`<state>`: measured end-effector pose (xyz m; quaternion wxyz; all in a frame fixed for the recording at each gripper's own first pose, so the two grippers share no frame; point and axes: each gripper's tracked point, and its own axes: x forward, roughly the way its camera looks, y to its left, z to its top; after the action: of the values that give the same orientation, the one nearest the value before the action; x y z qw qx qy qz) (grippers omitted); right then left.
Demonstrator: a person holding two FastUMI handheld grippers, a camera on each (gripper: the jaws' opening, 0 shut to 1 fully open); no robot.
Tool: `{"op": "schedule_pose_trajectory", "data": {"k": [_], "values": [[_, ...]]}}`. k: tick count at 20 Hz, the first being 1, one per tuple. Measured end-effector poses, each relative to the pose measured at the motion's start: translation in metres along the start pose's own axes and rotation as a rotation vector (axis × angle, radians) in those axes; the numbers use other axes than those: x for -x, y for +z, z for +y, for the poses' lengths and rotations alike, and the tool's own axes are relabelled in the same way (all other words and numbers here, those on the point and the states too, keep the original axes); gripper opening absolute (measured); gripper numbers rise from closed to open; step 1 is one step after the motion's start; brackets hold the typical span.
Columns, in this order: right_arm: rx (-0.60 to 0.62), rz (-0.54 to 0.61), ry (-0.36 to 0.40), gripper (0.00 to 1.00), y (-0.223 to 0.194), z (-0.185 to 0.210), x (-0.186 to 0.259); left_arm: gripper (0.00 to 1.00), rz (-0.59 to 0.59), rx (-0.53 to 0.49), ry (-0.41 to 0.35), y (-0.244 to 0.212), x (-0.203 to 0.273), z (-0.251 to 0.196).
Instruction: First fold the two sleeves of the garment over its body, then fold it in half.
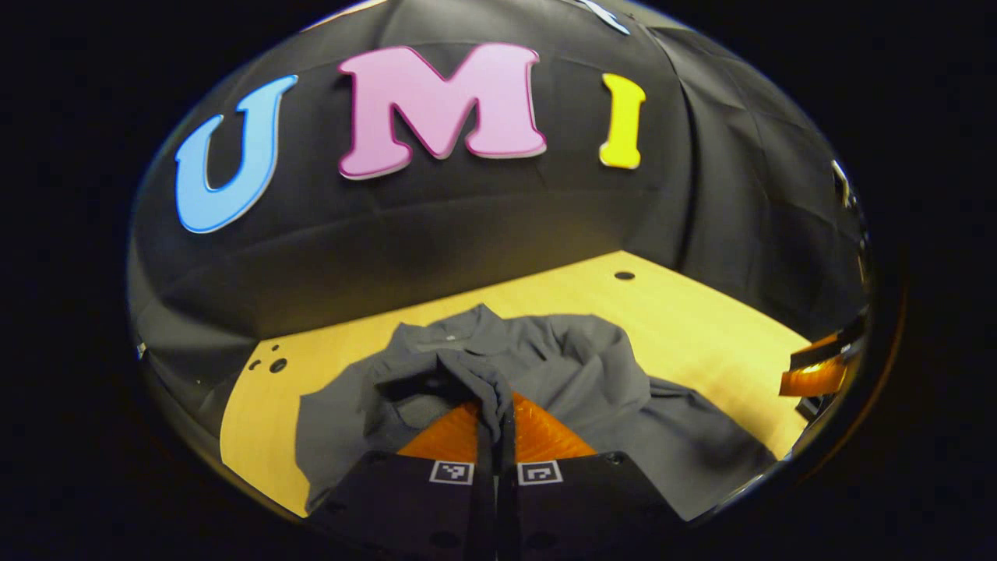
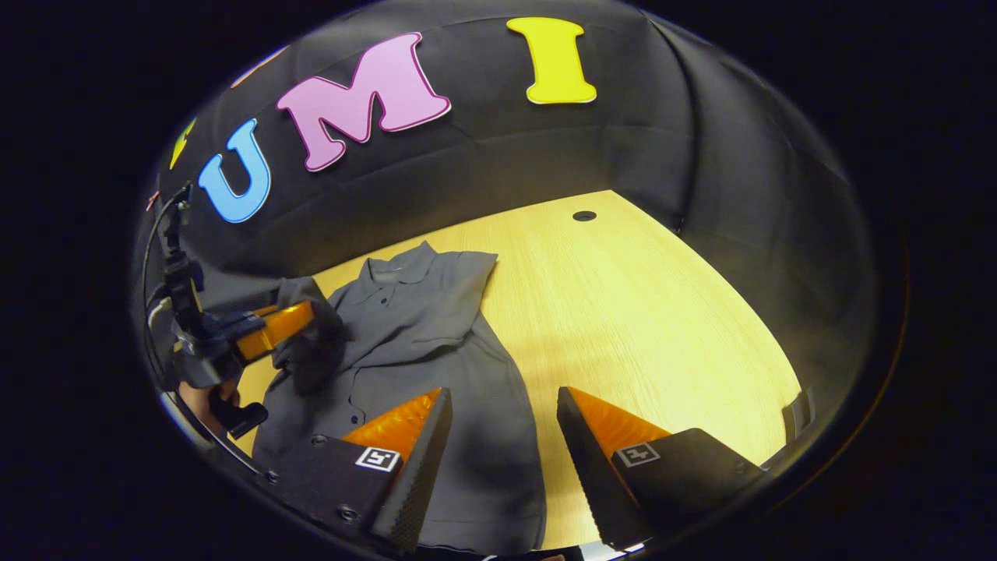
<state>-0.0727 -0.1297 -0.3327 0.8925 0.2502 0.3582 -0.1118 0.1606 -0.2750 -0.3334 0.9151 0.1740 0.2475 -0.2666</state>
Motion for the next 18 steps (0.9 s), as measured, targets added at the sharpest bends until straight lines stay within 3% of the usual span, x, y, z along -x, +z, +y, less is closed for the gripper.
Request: {"op": "schedule_pose_trajectory", "data": {"k": [7,11,15,16,17,18], "values": [[-0.004,0.040,-0.002,0.84,-0.011,-0.024,-0.008,0.07,0.150,-0.010,-0.046,-0.063,-0.039,-0.055],[-0.011,0.063,0.010,0.84,-0.017,-0.031,-0.015,0.16,0.197,0.037,-0.085,-0.078,-0.041,-0.071],[0.001,0.075,0.033,0.84,-0.019,-0.029,-0.017,0.52,0.178,0.120,-0.158,-0.076,-0.034,-0.089],[0.006,0.079,0.040,0.76,-0.020,-0.028,-0.017,0.60,0.170,0.143,-0.172,-0.074,-0.030,-0.091],[0.010,0.084,0.049,0.84,-0.021,-0.026,-0.016,0.65,0.156,0.166,-0.181,-0.072,-0.027,-0.091],[0.015,0.087,0.057,0.84,-0.024,-0.024,-0.016,0.79,0.140,0.187,-0.182,-0.068,-0.022,-0.088]]}}
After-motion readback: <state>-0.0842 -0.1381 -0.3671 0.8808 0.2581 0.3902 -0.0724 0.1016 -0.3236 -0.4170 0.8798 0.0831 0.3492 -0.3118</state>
